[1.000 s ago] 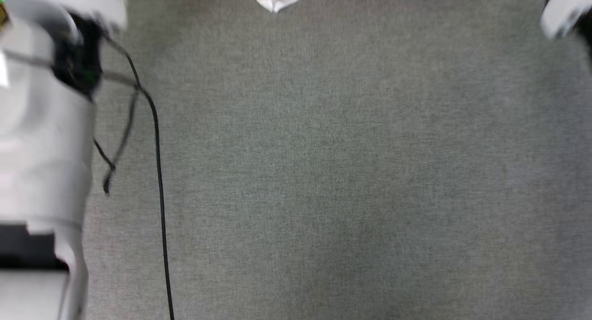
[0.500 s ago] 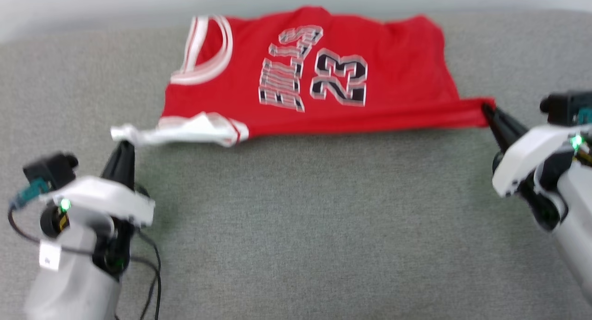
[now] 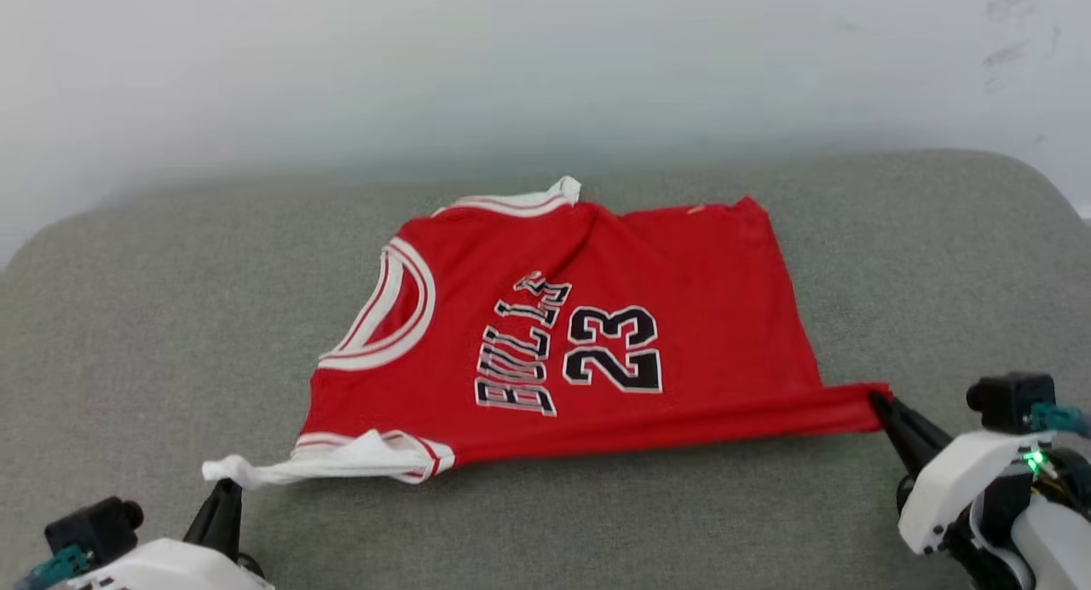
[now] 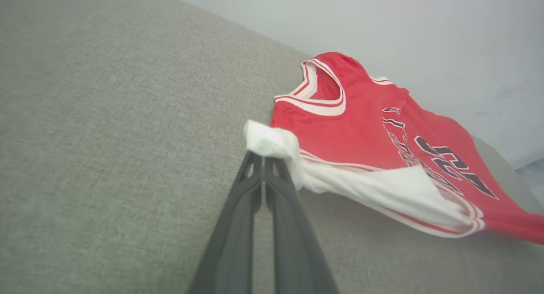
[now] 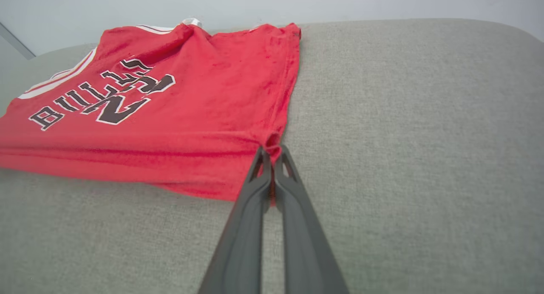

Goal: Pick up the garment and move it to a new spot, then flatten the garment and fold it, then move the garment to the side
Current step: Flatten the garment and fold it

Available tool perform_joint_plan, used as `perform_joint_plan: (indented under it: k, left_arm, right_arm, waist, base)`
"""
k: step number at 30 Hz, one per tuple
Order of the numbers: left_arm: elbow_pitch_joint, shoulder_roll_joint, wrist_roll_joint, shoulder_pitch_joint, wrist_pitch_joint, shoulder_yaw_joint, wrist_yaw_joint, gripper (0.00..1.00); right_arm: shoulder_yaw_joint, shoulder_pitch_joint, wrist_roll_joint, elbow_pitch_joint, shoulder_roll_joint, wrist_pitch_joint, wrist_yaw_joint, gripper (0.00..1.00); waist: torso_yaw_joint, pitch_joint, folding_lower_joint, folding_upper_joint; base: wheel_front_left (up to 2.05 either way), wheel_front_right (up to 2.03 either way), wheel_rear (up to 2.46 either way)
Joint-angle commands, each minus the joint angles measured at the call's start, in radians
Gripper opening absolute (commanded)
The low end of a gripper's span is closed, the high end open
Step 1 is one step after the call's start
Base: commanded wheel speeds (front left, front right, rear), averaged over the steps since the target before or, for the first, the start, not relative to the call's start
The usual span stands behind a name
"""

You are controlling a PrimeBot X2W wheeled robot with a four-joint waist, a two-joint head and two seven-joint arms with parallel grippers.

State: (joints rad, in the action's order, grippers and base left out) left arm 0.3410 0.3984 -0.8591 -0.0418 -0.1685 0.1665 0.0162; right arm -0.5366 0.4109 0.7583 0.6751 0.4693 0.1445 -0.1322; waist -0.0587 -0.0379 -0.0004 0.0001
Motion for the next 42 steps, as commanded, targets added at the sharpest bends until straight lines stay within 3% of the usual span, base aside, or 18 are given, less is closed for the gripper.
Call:
perform_joint_plan:
  k: [1, 11, 18, 22, 28, 42]
  left_arm:
    - [-0.026, 0.017, -0.009, 0.042, 0.004, -0.016, 0.02, 0.0]
    - [-0.214, 0.01, -0.058, 0.291, 0.041, -0.051, 0.115, 0.0]
    - [-0.304, 0.001, -0.069, 0.325, 0.047, -0.054, 0.135, 0.0]
    - [-0.318, 0.005, -0.05, 0.253, 0.057, -0.027, 0.119, 0.0]
    - [-0.265, 0.0, -0.013, 0.074, 0.069, 0.019, 0.08, 0.0]
    - [0.035, -0.044, 0.017, -0.253, 0.085, 0.103, -0.036, 0.0]
  right_arm:
    - [0.027, -0.047, -0.01, -0.013, 0.01, -0.004, 0.003, 0.0]
    - [0.251, -0.34, -0.134, -0.215, -0.04, -0.079, 0.003, 0.0]
    - [0.411, -0.492, -0.247, -0.404, -0.121, -0.188, 0.003, 0.0]
    - [0.459, -0.512, -0.3, -0.489, -0.168, -0.256, 0.002, 0.0]
    - [0.476, -0.438, -0.35, -0.548, -0.187, -0.336, 0.002, 0.0]
    - [0.381, -0.212, -0.337, -0.407, -0.141, -0.328, 0.002, 0.0]
  waist:
    - [0.002, 0.031, 0.0004, -0.0001]
    - [0.007, 0.069, 0.0004, -0.0001]
    - [0.017, 0.062, 0.0004, -0.0001]
    - [0.019, 0.046, 0.0004, -0.0001]
    - [0.023, -0.02, 0.0004, -0.0001]
    - [0.013, -0.177, 0.0004, -0.0001]
  base:
    - [0.0, 0.0, 0.0]
    - [0.0, 0.0, 0.0]
    - [0.0, 0.0, 0.0]
    - [0.0, 0.0, 0.0]
    - [0.0, 0.0, 0.0]
    - [0.0, 0.0, 0.0]
